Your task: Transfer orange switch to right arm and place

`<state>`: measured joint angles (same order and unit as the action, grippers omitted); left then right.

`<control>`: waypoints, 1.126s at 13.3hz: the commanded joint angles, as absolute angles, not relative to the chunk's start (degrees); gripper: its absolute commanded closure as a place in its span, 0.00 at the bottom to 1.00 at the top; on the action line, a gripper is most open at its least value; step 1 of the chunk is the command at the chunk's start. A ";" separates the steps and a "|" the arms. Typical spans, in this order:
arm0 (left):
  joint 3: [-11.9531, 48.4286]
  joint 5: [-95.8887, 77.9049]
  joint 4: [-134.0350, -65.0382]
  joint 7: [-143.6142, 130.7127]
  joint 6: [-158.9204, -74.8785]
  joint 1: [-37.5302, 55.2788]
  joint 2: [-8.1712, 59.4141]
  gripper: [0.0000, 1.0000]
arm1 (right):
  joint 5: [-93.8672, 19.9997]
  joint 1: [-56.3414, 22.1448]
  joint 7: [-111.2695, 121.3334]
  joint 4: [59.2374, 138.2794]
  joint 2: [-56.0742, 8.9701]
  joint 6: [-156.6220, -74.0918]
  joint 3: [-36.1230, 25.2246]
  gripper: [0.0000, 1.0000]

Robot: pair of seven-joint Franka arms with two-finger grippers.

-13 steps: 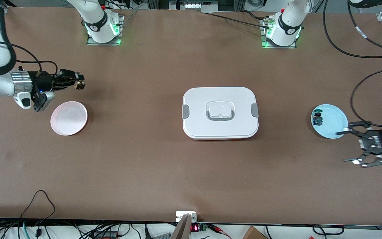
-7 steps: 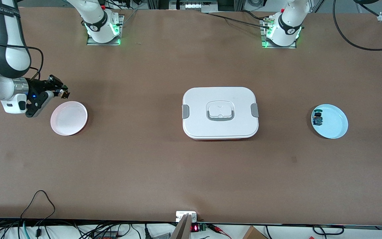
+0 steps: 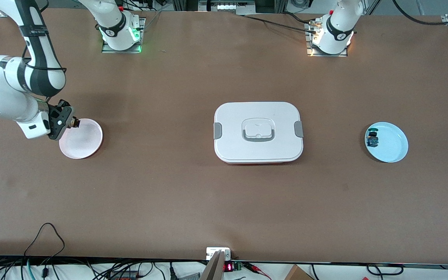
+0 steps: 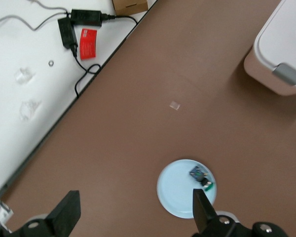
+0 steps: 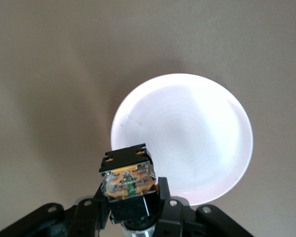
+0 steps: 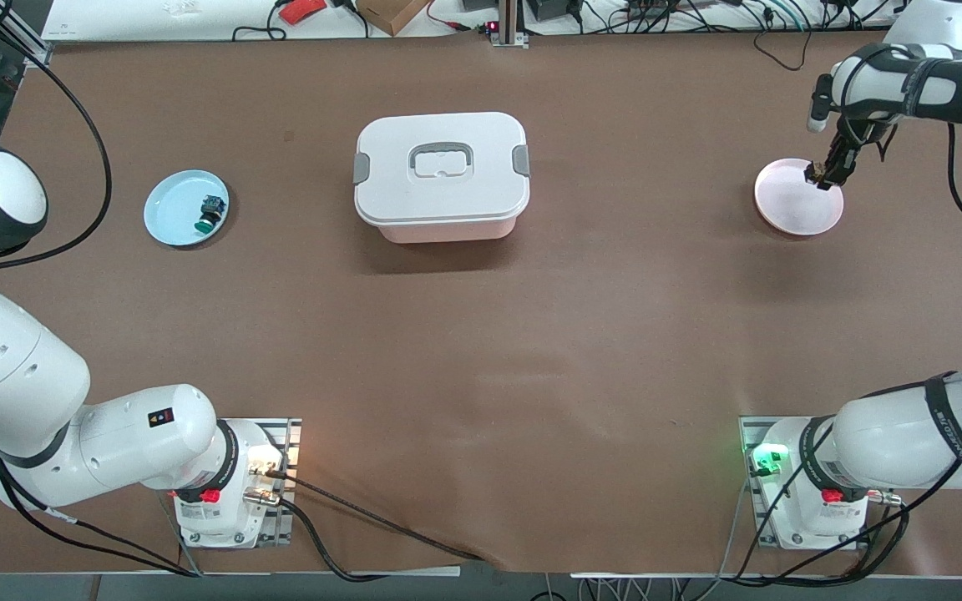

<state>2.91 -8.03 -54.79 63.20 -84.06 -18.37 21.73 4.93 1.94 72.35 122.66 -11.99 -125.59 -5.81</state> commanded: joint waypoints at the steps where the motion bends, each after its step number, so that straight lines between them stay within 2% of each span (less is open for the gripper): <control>1: 2.72 -2.92 -55.90 51.82 -79.12 -14.17 16.01 0.00 | 6.94 2.11 74.18 125.15 -11.95 -130.15 -5.71 0.98; 4: 2.72 1.75 -55.90 25.67 -69.11 -6.97 11.96 0.00 | 6.94 2.63 78.20 126.47 -14.23 -136.03 -5.71 0.98; 7: 2.81 1.33 -56.07 0.34 -61.37 -3.78 11.43 0.00 | 6.94 3.43 84.52 127.09 -17.13 -142.54 -5.71 0.97; 10: 4.13 0.88 -60.10 -4.75 -60.90 -3.87 11.16 0.00 | 6.77 4.92 86.84 127.18 -20.64 -147.82 -5.71 0.97; 11: 4.30 0.62 -62.99 -4.75 -62.47 -3.95 10.29 0.00 | 6.77 5.70 86.84 127.18 -21.61 -148.61 -5.63 0.97; 12: 4.39 0.53 -68.85 -4.75 -66.41 -4.04 8.02 0.00 | 6.77 6.15 86.92 127.26 -22.49 -149.23 -5.63 0.97; 14: 4.39 0.53 -87.10 -4.66 -79.82 -4.13 0.30 0.00 | 6.59 6.07 86.84 127.44 -23.11 -149.94 -5.62 0.97; 15: 4.39 0.53 -93.10 -4.75 -84.94 -4.48 -1.56 0.00 | 6.59 5.72 86.75 127.53 -23.12 -149.85 -5.54 0.97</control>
